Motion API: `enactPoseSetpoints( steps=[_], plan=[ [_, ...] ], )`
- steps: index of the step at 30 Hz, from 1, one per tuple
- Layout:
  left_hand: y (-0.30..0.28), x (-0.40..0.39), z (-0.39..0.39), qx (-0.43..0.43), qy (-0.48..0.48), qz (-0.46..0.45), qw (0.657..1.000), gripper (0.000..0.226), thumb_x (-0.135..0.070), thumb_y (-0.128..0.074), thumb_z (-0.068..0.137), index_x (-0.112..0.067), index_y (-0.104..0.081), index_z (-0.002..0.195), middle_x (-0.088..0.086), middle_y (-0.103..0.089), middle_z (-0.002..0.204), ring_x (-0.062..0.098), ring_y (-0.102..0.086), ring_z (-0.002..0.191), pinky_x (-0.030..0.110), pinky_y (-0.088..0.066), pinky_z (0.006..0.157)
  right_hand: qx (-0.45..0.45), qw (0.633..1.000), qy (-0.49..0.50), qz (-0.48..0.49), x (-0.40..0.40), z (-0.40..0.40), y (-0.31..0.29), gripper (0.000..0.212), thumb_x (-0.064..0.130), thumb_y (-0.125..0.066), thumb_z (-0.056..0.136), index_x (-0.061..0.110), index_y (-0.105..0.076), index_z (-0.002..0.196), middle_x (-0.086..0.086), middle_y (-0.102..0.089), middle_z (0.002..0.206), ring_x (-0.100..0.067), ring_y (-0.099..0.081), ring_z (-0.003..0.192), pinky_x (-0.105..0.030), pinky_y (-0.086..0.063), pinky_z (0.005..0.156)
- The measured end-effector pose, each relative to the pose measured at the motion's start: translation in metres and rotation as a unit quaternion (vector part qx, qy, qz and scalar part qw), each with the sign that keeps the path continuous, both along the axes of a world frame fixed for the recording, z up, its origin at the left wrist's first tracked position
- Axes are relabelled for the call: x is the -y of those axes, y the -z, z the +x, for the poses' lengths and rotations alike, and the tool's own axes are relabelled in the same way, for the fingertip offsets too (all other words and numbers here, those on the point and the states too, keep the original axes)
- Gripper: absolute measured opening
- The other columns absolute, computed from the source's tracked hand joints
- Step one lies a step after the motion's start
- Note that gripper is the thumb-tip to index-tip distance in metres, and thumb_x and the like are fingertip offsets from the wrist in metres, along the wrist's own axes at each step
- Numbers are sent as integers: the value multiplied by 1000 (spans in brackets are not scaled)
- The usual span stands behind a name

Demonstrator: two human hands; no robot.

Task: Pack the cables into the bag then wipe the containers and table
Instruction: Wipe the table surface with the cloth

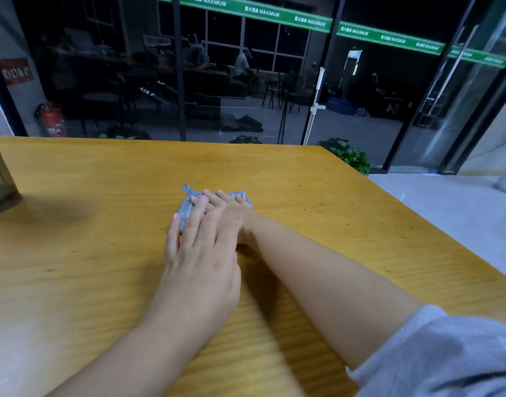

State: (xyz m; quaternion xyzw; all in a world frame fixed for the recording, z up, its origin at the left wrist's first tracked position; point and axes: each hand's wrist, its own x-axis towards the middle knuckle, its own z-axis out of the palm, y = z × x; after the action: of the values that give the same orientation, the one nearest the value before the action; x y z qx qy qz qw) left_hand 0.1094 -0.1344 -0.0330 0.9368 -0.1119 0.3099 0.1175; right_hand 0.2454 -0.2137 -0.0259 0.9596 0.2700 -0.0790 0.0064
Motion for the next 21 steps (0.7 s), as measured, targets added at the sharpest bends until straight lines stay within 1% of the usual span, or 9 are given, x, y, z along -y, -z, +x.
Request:
enactPoseSetpoints(
  steps=[3,6,9,10,12,13,14,17,21],
  plan=[
    [-2,3,-3,-3,-3,4,1000,49,-21,-32,76,-13,-60,115,9,-54,132,23,-27,133,45,-14,107,7,1000,-13,-9,1,-15,3,69,45,-36,97,30,3,151,2,8,160,-23,8,147,-51,0,117],
    [-8,1,-6,3,-11,12,1000,51,-19,-32,75,-14,-60,116,8,-53,133,23,-28,133,45,-15,106,29,999,-38,-10,3,-36,1,69,37,-41,96,24,-3,152,-1,1,160,-25,2,147,-54,-9,116],
    [-16,-6,-11,-6,-26,7,1000,47,-15,-37,76,-16,-58,118,9,-49,137,22,-25,135,43,-10,108,23,998,-47,-20,8,-60,-4,67,35,-38,96,20,-4,152,-2,-1,159,-24,2,146,-54,-10,116],
    [-19,-8,-14,-10,-33,0,999,47,-14,-38,79,-17,-56,122,8,-44,141,21,-20,138,41,-6,110,10,999,-37,-10,10,-69,-5,67,37,-35,96,21,-2,152,0,1,160,-22,4,147,-52,-6,117],
    [-23,-16,-20,-16,-43,-23,999,46,-15,-34,90,-22,-42,134,2,-23,153,17,-2,144,37,7,112,-8,999,-16,32,17,-87,-3,68,51,-27,91,29,-4,152,5,2,160,-17,7,147,-48,0,118],
    [-23,-20,-23,-22,-42,-37,998,45,-18,-33,93,-25,-35,138,-2,-14,155,15,5,144,36,11,112,-11,999,-11,51,22,-96,-1,69,57,-24,90,33,-6,152,7,1,160,-15,7,147,-45,2,118],
    [-24,-24,-26,-32,-44,-49,997,45,-21,-34,94,-27,-32,139,-4,-10,155,13,8,143,35,11,112,-13,998,-10,61,28,-106,-1,67,59,-25,91,36,-7,151,8,2,160,-13,7,147,-43,4,118],
    [-24,-38,-36,-65,-30,-103,992,42,-25,-43,94,-29,-38,135,-7,-19,153,11,-1,143,33,3,114,-16,998,1,56,52,-132,-3,63,60,-27,95,41,-4,150,11,5,160,-9,9,146,-38,6,118],
    [-16,-60,-50,-129,38,-126,983,30,-25,-50,92,-28,-51,122,-9,-41,141,11,-18,141,29,-12,113,-39,996,46,58,83,-160,-8,62,63,-27,94,45,-3,149,18,8,158,-2,13,144,-33,9,117]
  ],
)
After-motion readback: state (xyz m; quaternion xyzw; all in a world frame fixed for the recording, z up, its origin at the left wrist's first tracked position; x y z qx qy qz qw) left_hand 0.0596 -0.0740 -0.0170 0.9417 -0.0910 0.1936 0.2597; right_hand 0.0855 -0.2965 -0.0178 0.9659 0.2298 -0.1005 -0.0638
